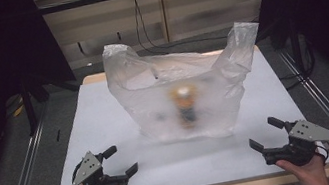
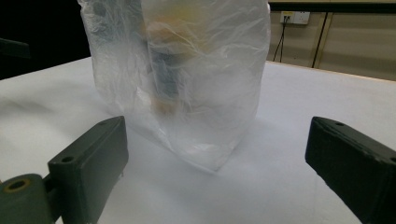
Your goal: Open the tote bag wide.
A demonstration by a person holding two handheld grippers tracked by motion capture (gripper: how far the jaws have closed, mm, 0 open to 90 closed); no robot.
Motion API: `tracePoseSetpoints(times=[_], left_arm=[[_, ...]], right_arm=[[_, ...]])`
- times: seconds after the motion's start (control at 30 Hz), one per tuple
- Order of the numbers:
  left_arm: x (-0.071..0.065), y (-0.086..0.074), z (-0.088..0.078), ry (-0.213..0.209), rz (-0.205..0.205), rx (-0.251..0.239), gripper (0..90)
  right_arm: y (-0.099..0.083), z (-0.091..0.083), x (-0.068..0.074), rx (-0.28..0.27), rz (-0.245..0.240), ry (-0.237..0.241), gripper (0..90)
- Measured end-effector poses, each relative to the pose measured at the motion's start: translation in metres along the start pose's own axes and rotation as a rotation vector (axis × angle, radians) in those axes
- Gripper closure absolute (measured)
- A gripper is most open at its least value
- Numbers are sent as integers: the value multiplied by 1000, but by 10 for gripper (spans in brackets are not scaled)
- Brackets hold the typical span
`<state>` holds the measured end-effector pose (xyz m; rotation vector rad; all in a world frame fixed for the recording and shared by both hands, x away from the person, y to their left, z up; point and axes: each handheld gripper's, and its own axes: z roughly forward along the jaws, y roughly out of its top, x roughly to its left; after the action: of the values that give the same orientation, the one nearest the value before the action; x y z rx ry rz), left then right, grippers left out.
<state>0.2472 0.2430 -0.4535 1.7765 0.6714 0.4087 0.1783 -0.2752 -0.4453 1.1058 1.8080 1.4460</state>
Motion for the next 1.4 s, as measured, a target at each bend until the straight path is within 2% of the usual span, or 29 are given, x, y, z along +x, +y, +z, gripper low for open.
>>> tracePoseSetpoints(times=[0.1,0.17,0.2,0.23,0.3,0.37,0.4,0.43,0.47,0.5,0.53,0.57,0.6,0.63,0.67,0.7,0.83,0.9,0.93,0.97,1.03,1.1,1.17,1.2,1.27,1.3,1.37,1.4], left_arm=[[0,0,0,8,2,5,57],[1,0,1,13,21,20,65],[2,0,2,0,24,22,68],[0,0,3,17,17,19,73],[1,0,4,3,11,26,75],[-1,0,6,0,28,45,82],[0,0,7,-27,28,39,95],[-2,0,7,-1,23,46,99],[-1,0,7,-26,17,41,121],[-2,0,7,-3,13,42,121],[-2,0,7,-3,15,40,155],[-1,0,7,-33,14,32,171],[-1,0,7,-33,14,32,181],[-2,-1,7,-37,-3,30,209],[-3,0,7,-14,6,39,240],[-2,0,7,-11,14,40,240],[-4,3,5,-38,-14,26,362],[-3,4,5,-38,-10,29,388],[-4,5,5,-45,-21,26,405],[-4,6,5,-54,-10,33,483],[-5,9,4,-66,-6,40,524],[-8,13,2,-100,9,30,600],[-9,16,2,-110,14,29,651],[-10,17,2,-122,16,29,651],[-13,21,5,-154,12,29,731],[-11,23,6,-190,14,25,757],[-12,25,8,-195,4,30,771],[-12,27,11,-222,4,33,816]], right_arm=[[0,0,2,12,5,-4,74],[-1,2,1,16,9,-2,80],[-1,2,0,19,11,1,87],[-1,3,0,18,17,0,94],[-1,4,-1,22,19,-1,111],[-1,4,-2,23,30,-2,127],[-1,5,-1,31,32,3,154],[-1,6,-1,33,31,8,172],[-1,7,-1,34,34,27,223],[-1,7,-1,34,34,27,223],[-1,8,-1,37,20,42,281],[-1,8,-1,41,21,48,296],[0,9,-1,44,25,56,317],[0,9,0,47,31,72,363],[0,10,0,44,29,82,393],[0,10,0,44,29,82,393],[2,13,1,53,22,123,555],[2,14,1,52,20,130,579],[2,15,2,54,19,137,616],[4,17,4,60,9,151,676],[5,17,4,62,6,160,707],[8,20,7,62,2,188,793],[11,22,9,57,-5,204,847],[11,22,9,57,-5,204,847],[17,25,11,59,-5,226,900],[18,26,11,58,-2,235,900],[20,27,11,57,-2,249,900],[22,29,13,64,-1,265,900]])
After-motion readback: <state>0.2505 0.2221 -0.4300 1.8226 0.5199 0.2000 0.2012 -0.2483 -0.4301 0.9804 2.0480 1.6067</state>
